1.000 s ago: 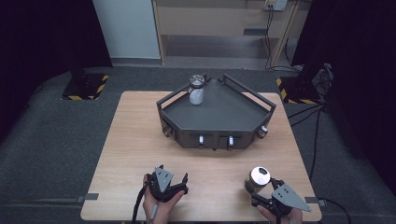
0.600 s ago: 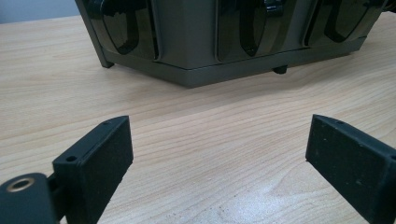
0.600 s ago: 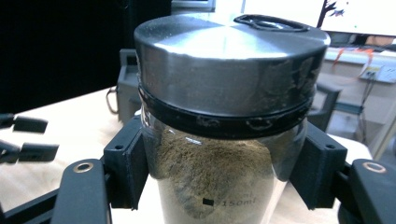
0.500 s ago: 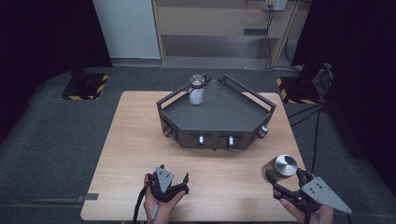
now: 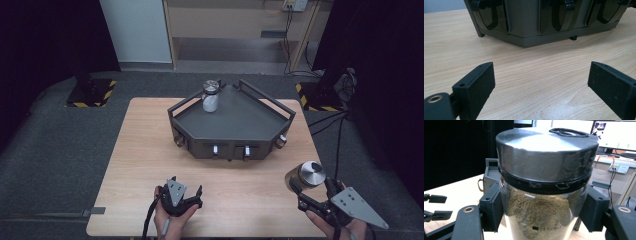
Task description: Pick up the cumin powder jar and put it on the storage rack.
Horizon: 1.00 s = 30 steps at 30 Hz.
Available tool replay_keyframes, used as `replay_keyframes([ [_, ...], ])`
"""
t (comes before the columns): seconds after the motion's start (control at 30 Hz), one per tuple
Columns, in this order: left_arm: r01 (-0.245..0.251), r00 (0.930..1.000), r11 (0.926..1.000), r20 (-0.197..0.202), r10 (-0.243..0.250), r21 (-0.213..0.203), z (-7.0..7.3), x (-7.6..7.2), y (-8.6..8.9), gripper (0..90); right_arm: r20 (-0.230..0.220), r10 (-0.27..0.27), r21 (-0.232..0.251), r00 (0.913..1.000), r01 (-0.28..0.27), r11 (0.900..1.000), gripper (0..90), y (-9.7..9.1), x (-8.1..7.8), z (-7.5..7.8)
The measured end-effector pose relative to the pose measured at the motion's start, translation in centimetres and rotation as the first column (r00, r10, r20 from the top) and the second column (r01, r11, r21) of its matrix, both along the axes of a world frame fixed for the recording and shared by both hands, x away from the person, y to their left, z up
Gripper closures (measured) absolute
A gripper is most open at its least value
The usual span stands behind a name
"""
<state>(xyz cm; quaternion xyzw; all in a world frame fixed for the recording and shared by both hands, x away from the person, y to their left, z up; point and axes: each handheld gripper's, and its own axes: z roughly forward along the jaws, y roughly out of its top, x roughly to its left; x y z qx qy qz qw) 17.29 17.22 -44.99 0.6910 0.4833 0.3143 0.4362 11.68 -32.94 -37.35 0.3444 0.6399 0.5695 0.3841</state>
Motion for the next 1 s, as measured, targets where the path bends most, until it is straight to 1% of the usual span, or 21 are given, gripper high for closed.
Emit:
replay_keyframes([
  [0.23,-0.002,1.0000,1.0000,0.000,0.002,0.000,0.0,0.0,0.0,6.1,0.007,0.007,-0.002,0.9999,-0.007,1.0000,30.9,-0.4,-0.1,1.6],
  [0.53,-0.001,1.0000,1.0000,-0.001,0.001,0.002,0.0,0.0,0.0,6.1,0.045,0.007,-0.024,0.9989,-0.006,0.9997,30.9,-0.8,0.4,3.7],
  [0.7,-0.003,1.0000,1.0000,-0.003,0.003,0.002,-0.1,0.1,0.0,6.1,0.064,0.002,-0.027,0.9980,-0.001,0.9996,30.9,-0.9,1.1,4.7],
  [0.87,-0.005,1.0000,1.0000,-0.003,0.005,0.000,-0.1,0.1,0.1,6.1,0.082,0.005,-0.037,0.9966,-0.002,0.9993,30.9,-0.8,2.2,5.6],
  [1.0,-0.005,1.0000,1.0000,-0.006,0.005,-0.003,-0.1,0.1,0.1,6.1,0.081,0.005,-0.040,0.9967,-0.002,0.9992,30.9,-0.6,3.1,6.0],
])
